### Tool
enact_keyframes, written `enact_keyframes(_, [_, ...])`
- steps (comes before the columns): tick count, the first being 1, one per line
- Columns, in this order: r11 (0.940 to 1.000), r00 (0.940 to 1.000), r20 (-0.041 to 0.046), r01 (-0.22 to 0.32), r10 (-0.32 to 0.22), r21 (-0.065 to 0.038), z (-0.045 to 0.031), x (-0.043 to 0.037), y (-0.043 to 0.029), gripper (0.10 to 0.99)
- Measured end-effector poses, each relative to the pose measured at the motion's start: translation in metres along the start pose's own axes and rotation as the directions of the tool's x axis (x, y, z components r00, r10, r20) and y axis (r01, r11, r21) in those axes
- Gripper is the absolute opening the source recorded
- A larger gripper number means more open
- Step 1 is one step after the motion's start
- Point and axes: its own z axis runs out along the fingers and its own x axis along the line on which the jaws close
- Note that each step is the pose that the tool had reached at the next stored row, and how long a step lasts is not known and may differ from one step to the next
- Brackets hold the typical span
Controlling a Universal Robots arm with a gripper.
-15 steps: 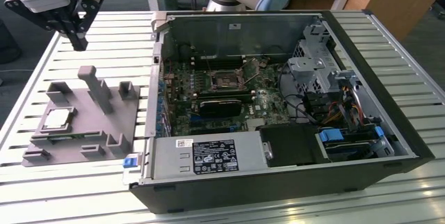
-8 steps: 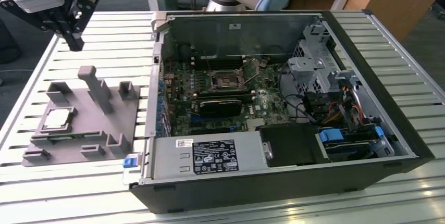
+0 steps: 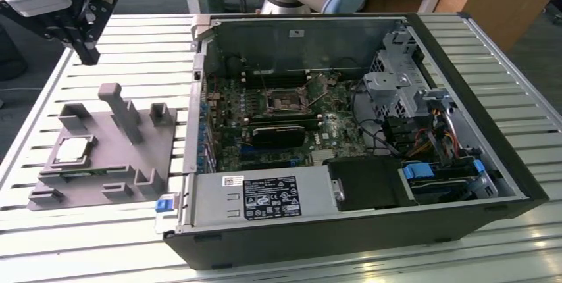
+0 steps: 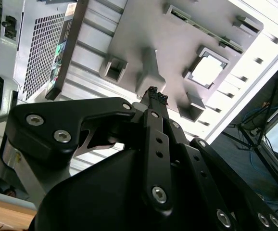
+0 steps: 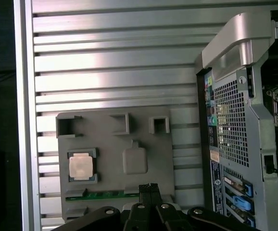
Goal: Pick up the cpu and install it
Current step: 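Reach for the cpu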
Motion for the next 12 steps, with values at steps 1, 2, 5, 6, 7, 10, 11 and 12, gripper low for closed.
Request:
enact_keyframes(1, [1.0000, 1.0000, -0.0002, 0.000, 0.000, 0.000, 0.0000, 0.0009, -0.0001, 0.106])
enact_keyframes(2, [1.0000, 1.0000, -0.0002, 0.000, 0.000, 0.000, 0.0001, 0.0020, -0.0001, 0.106])
enact_keyframes(5, [1.0000, 1.0000, -0.0003, 0.000, 0.000, 0.000, 0.0002, 0.0059, -0.0004, 0.106])
enact_keyframes(6, [1.0000, 1.0000, -0.0004, 0.000, 0.000, 0.000, 0.0003, 0.0071, -0.0005, 0.106])
enact_keyframes(7, [1.0000, 1.0000, -0.0004, 0.000, 0.000, 0.000, 0.0004, 0.0084, -0.0006, 0.106])
enact_keyframes(10, [1.0000, 1.0000, -0.0006, 0.000, 0.000, 0.000, 0.0005, 0.0125, -0.0009, 0.106])
enact_keyframes(11, [1.0000, 1.0000, -0.0006, 0.000, 0.000, 0.000, 0.0006, 0.0138, -0.0011, 0.106])
enact_keyframes(12, [1.0000, 1.0000, -0.0006, 0.000, 0.000, 0.000, 0.0007, 0.0152, -0.0012, 0.106])
